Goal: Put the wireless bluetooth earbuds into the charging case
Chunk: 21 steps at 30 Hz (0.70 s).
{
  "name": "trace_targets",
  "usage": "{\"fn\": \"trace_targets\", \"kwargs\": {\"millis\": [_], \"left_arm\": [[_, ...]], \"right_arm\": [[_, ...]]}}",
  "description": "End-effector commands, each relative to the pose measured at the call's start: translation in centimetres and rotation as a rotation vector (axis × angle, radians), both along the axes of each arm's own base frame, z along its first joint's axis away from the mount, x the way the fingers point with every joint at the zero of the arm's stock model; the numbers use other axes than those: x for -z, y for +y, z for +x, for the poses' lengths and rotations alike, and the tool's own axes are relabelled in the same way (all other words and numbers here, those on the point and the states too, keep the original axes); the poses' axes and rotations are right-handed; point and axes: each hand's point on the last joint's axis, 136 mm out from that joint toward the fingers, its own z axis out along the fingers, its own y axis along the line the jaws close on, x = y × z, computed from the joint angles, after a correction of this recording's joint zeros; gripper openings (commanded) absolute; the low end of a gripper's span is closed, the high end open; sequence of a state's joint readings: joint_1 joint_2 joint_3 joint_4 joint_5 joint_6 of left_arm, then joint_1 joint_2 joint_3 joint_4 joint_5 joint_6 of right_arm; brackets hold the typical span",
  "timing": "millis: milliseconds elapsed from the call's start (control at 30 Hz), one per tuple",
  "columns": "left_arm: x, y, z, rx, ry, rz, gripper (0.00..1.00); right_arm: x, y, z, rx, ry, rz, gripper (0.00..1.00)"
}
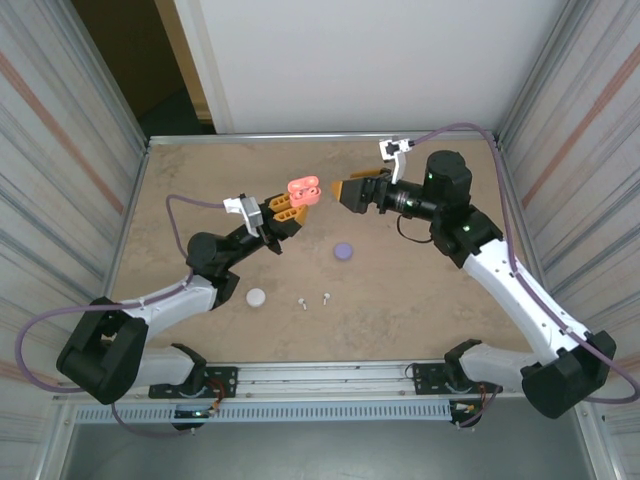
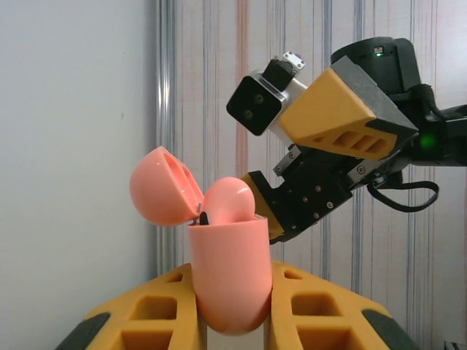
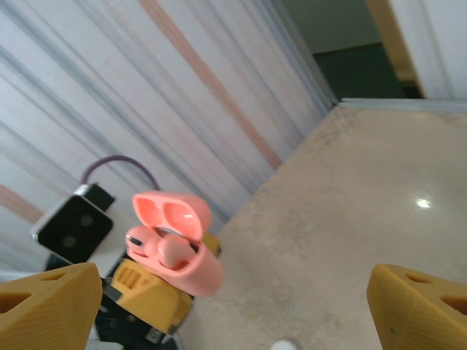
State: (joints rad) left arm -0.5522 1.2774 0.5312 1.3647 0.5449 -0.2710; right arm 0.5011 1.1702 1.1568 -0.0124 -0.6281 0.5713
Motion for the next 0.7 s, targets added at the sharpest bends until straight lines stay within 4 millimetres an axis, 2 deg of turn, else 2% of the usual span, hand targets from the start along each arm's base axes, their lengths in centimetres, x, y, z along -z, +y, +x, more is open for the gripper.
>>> {"fn": "trace_targets", "kwargs": {"millis": [0, 233, 500, 667], "left_arm": [[-2.2, -0.2, -1.2, 0.045, -0.064, -0.037, 0.00], [-2.2, -0.3, -1.2, 0.055, -0.063, -0.033, 0.00], [-2.1, -0.4, -1.0, 0.054, -0.058, -0.032, 0.00], [-2.0, -0.5, -0.8, 0.050, -0.056, -0.031, 0.00]], "right_arm": [[-1.9, 1.3, -1.4, -0.144, -0.053, 0.067, 0.99], [-1.7, 2.9, -1.1, -0.225, -0.100, 0.048, 1.00], [-2.6, 5.1, -3.3, -0.347, -0.261, 0.029, 0.98], [-3.3, 5.7, -4.1, -0.381, -0.302, 0.034, 0.98]]}}
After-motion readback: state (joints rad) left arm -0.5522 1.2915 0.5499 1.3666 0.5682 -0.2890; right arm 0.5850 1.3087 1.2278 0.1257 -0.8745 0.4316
